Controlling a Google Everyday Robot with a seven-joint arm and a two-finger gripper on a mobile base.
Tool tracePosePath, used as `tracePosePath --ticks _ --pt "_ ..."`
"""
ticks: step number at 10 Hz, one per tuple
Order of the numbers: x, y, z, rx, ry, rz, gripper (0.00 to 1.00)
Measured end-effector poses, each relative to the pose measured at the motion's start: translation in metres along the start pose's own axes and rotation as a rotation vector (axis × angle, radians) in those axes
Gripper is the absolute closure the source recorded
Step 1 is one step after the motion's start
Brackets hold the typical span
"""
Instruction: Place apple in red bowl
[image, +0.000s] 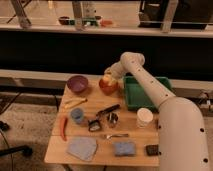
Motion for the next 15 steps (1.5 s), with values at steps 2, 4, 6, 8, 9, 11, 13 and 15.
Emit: tracePosePath --ticks 2,4,6,8,9,11,13,15 --pt "-0.0001 0.0000 0.0001 0.000 0.000 0.000 0.54" --pt "-0.0005 -0.0002 0.0003 0.000 0.000 -0.001 0.32" --pt "-0.0008 -0.0003 0.0005 0.000 -0.001 -0.001 0.20" --pt "-0.0008 -0.0002 0.0006 0.000 -0.001 -0.001 0.20" --pt "-0.0009 -0.0003 0.0005 0.000 -0.001 -0.001 0.20" --pt "-0.0009 -0.0003 0.0005 0.000 -0.001 -0.001 0.20" --pt "-0.0004 0.0008 0.0018 -0.002 -0.001 0.000 0.20" --pt "-0.0004 0.0006 0.0015 -0.001 -0.001 0.000 0.20"
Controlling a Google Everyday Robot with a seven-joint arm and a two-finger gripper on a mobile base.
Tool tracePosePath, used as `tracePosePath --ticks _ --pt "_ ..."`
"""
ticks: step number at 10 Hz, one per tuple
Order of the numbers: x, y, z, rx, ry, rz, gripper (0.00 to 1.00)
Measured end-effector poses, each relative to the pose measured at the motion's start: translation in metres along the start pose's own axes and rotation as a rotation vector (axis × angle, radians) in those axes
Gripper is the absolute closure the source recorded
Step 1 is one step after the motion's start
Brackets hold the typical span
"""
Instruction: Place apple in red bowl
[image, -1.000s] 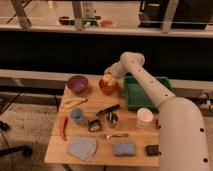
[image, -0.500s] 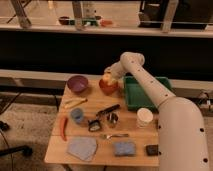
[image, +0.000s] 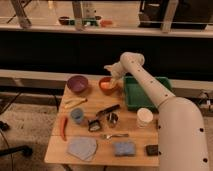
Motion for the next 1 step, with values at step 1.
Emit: tracePosePath --ticks 1 --pt "-0.0003 -0.0003 -0.0002 0.000 0.000 0.000 0.20"
